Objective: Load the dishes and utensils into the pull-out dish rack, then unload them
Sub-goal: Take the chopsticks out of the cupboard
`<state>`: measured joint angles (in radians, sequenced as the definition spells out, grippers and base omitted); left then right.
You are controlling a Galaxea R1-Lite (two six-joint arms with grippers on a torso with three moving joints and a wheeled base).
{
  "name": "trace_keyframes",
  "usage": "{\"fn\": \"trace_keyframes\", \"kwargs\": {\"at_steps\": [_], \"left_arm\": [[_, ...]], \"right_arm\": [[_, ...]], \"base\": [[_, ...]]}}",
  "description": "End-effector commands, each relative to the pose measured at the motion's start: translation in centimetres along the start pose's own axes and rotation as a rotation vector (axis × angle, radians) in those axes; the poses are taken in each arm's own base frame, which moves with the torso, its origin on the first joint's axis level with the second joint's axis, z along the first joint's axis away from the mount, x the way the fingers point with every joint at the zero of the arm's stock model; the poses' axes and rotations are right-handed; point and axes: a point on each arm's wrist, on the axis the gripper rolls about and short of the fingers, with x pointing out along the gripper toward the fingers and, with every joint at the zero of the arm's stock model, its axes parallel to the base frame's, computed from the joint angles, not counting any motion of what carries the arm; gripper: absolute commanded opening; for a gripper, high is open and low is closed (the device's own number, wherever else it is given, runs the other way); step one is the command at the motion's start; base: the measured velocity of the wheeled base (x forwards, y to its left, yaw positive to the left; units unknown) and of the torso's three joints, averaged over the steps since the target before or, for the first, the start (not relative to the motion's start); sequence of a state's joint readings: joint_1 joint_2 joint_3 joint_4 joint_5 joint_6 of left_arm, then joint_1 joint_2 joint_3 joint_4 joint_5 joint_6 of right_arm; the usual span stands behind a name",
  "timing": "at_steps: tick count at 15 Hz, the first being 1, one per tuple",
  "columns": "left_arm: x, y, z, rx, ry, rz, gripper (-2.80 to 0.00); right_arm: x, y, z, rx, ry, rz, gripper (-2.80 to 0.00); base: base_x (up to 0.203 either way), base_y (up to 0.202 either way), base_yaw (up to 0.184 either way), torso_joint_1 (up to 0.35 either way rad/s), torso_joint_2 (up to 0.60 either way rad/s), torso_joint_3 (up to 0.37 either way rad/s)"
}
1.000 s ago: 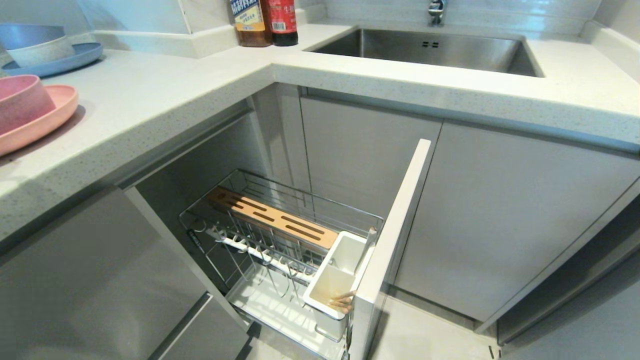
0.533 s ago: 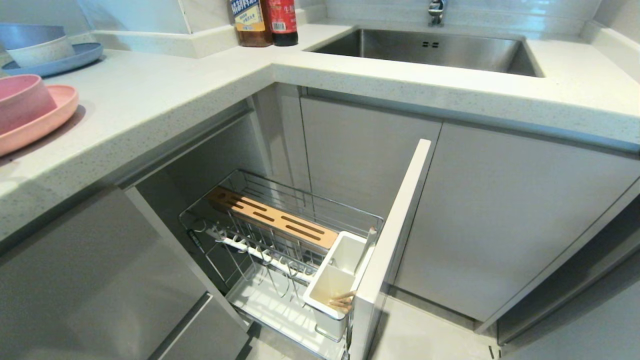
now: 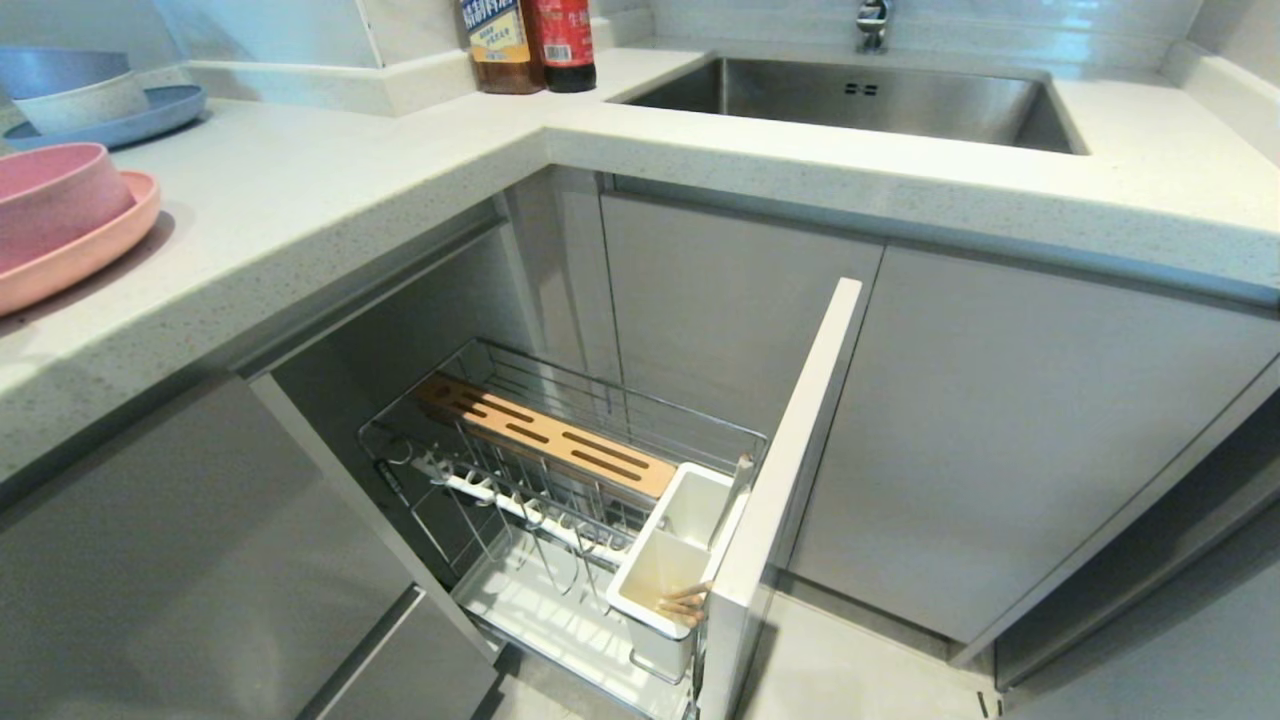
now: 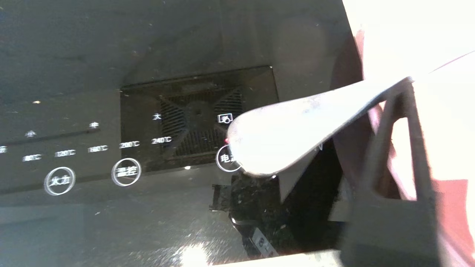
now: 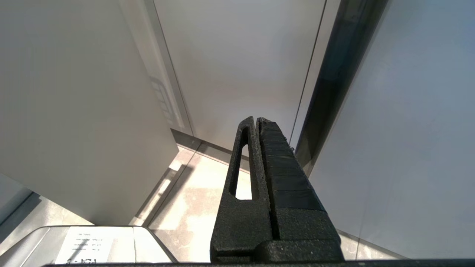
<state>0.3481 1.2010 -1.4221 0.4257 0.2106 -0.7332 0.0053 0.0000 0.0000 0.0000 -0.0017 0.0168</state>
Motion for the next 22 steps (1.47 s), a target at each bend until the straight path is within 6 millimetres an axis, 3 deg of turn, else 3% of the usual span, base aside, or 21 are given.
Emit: {"fn": "trace_keyframes", "kwargs": {"at_steps": [1,6,7,12,16,22], "left_arm": [[-0.8,-0.3,0.7,-0.013,-0.030,-0.024,0.00],[-2.7,-1.0,2.3,-0.033,-0.129,-0.051,0.00],[-3.1,-1.2,2.7,-0.036,-0.145,-0.066,-2.80],[-5.8,-3.5,4.9,-0.057,-0.202,-0.237,-2.80],[-7.2,-5.7,5.2,-0.043,-0.145,-0.409,-2.80],[-7.1,-9.5,1.8,-0.006,0.127,-0.626,-2.80]], "right_arm": [[0.0,0.0,0.0,0.000,0.000,0.001,-2.80],[0.0,0.0,0.0,0.000,0.002,0.001,-2.80],[0.0,0.0,0.0,0.000,0.002,0.001,-2.80],[0.0,0.0,0.0,0.000,0.001,0.000,-2.80],[0.0,0.0,0.0,0.000,0.002,0.001,-2.80],[0.0,0.0,0.0,0.000,0.002,-0.001,-2.80]], "base": [[0.000,0.000,0.000,0.000,0.00,0.000],[0.000,0.000,0.000,0.000,0.00,0.000],[0.000,0.000,0.000,0.000,0.00,0.000],[0.000,0.000,0.000,0.000,0.00,0.000],[0.000,0.000,0.000,0.000,0.00,0.000],[0.000,0.000,0.000,0.000,0.00,0.000]]}}
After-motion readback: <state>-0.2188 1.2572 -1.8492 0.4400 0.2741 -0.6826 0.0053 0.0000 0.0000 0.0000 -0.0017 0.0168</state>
